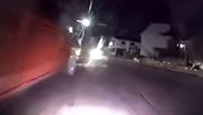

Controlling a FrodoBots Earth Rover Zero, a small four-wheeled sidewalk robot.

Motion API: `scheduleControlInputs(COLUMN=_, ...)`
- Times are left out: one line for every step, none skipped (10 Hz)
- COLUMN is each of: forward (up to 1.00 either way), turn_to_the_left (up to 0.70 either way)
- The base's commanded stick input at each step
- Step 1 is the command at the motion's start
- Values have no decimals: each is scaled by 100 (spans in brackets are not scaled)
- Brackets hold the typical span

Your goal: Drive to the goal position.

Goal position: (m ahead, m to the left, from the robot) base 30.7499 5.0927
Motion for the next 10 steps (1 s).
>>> scheduleControlInputs(forward=85, turn_to_the_left=0)
scheduleControlInputs(forward=85, turn_to_the_left=0)
scheduleControlInputs(forward=85, turn_to_the_left=0)
scheduleControlInputs(forward=85, turn_to_the_left=0)
scheduleControlInputs(forward=85, turn_to_the_left=0)
scheduleControlInputs(forward=85, turn_to_the_left=0)
scheduleControlInputs(forward=85, turn_to_the_left=0)
scheduleControlInputs(forward=85, turn_to_the_left=0)
scheduleControlInputs(forward=85, turn_to_the_left=0)
scheduleControlInputs(forward=85, turn_to_the_left=0)
